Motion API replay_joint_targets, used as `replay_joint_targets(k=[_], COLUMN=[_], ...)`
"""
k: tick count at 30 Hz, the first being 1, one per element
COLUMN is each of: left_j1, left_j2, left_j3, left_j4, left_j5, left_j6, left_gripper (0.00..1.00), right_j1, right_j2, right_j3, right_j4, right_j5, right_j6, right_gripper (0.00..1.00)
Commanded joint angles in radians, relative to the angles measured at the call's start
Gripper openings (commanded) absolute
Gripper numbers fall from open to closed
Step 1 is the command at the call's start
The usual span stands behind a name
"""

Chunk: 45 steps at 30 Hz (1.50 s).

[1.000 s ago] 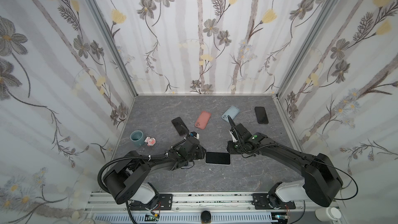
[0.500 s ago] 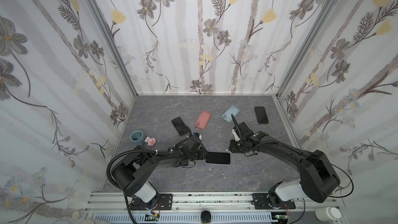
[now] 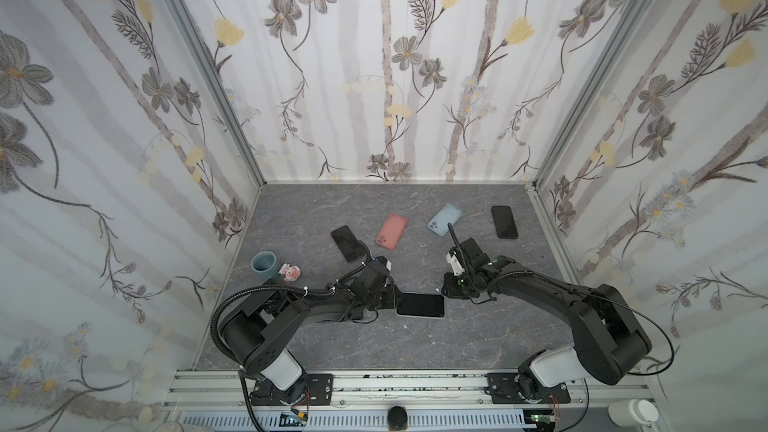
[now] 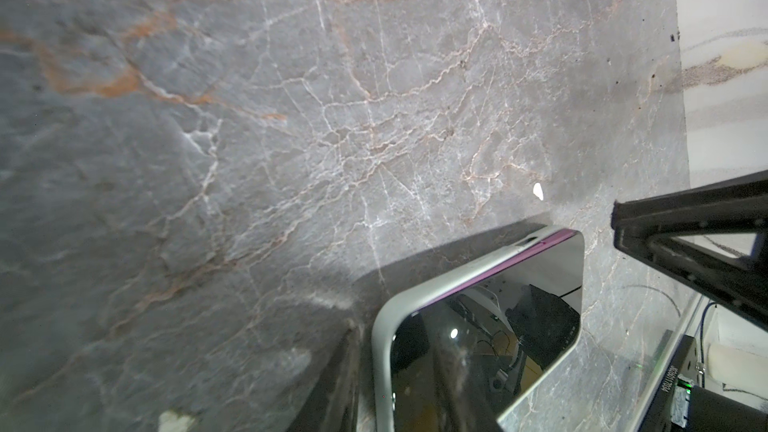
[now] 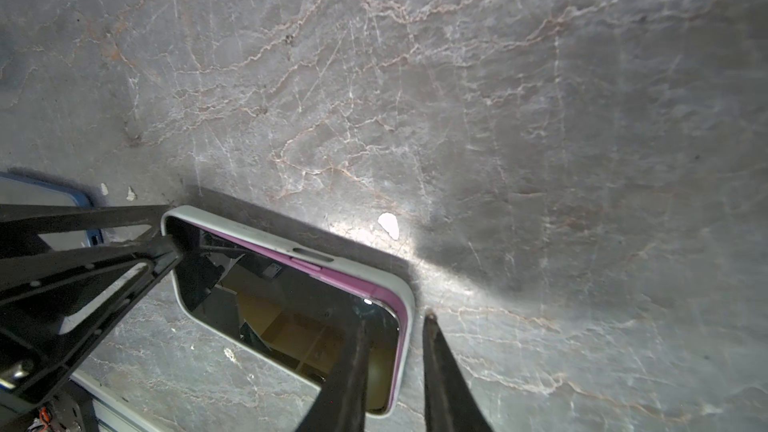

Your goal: Put the phone into the phone case

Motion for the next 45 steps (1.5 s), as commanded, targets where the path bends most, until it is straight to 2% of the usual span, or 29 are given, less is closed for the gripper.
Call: replay_joint_targets(k=[1,11,20,26,34,45], left_j1=[0.0,0.0,0.0,0.0,0.0,0.0], left_j2=[-0.002,-0.004,-0.008,-0.01,-0.026,-0.044], left_j3=[-0.007,-0.018,-0.014,-0.015,-0.006,-0.004], left_j4=[-0.007,-0.004,-0.006,-0.01,-0.024,-0.036], left_j5=[-0.003,-0.006,-0.007,-0.008,-0.022,-0.028], left_j6=[-0.001,-0.008,-0.01,-0.012,-0.007,-0.006], left_gripper=[0.31,0.29,0.28,0.28,0.28,0.28], right_j1=[0.0,0.003,0.029,0.087,0.191,0.254], right_j2=[0.013,0.073,0.131,0.168,0.208,0.187], right_j3=[-0.008,-0.011,0.004,0.038,0.096,0.146], right_j4=[0.02,-0.015,-0.091,-0.139,-0.227,-0.24], right_j5=[-0.02,0.007,0.083,0.168,0.345,0.404], right_j6=[0.001,0.0,-0.012,-0.005,-0.014,-0.014], right_gripper=[0.23,0.15,0.14,0.15,0.17,0.18])
